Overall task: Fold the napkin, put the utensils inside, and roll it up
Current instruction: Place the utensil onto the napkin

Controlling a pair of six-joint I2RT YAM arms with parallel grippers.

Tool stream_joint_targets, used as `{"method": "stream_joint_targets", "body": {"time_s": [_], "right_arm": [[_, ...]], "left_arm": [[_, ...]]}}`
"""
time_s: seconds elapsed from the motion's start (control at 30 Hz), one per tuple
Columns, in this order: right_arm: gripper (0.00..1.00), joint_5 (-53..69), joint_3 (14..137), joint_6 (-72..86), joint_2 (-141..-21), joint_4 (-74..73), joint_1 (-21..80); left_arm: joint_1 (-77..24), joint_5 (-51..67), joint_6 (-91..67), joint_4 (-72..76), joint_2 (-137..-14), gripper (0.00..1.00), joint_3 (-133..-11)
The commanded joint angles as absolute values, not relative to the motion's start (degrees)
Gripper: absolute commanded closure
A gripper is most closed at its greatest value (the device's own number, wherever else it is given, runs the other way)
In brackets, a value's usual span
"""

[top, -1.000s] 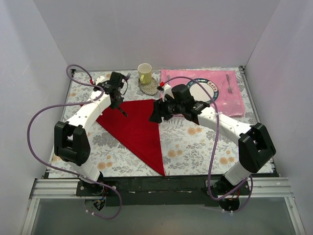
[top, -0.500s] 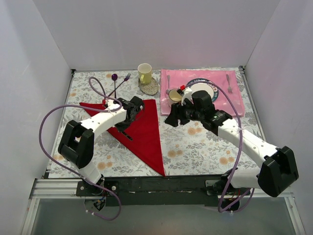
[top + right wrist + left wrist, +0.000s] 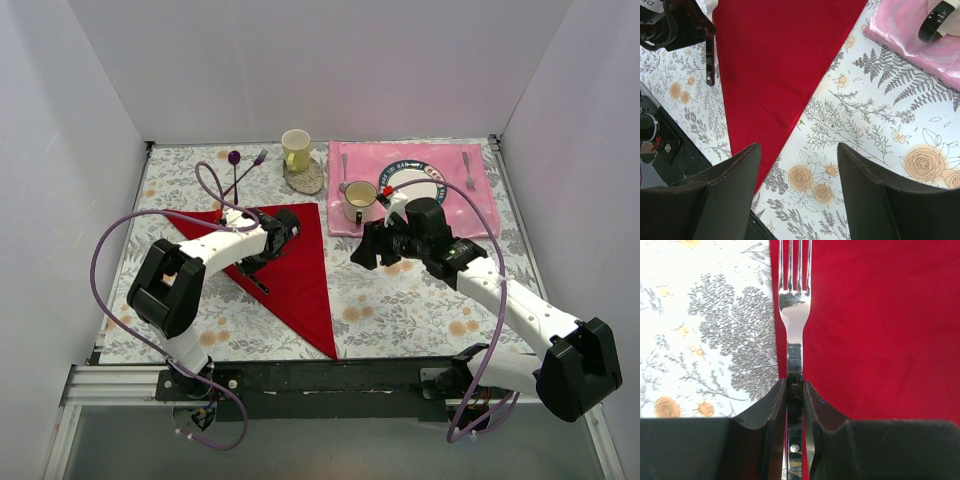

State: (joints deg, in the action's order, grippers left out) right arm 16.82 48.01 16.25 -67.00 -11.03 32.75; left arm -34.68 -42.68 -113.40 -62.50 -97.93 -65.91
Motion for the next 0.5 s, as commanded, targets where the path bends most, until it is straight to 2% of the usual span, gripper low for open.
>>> {"method": "stream_joint_targets", "body": {"time_s": [0.0, 0.47], "right_arm": [[0.30, 17.05, 47.11, 15.64, -65.04, -10.72, 31.99], [0.30, 18.72, 45.79, 15.56, -65.13, -10.46, 31.38]], "left_arm": [[-34.98, -46.76, -120.50, -58.45, -97.65, 1.00, -64.78], [-34.98, -47.73, -120.50, -54.58, -99.05, 1.00, -62.14]]}}
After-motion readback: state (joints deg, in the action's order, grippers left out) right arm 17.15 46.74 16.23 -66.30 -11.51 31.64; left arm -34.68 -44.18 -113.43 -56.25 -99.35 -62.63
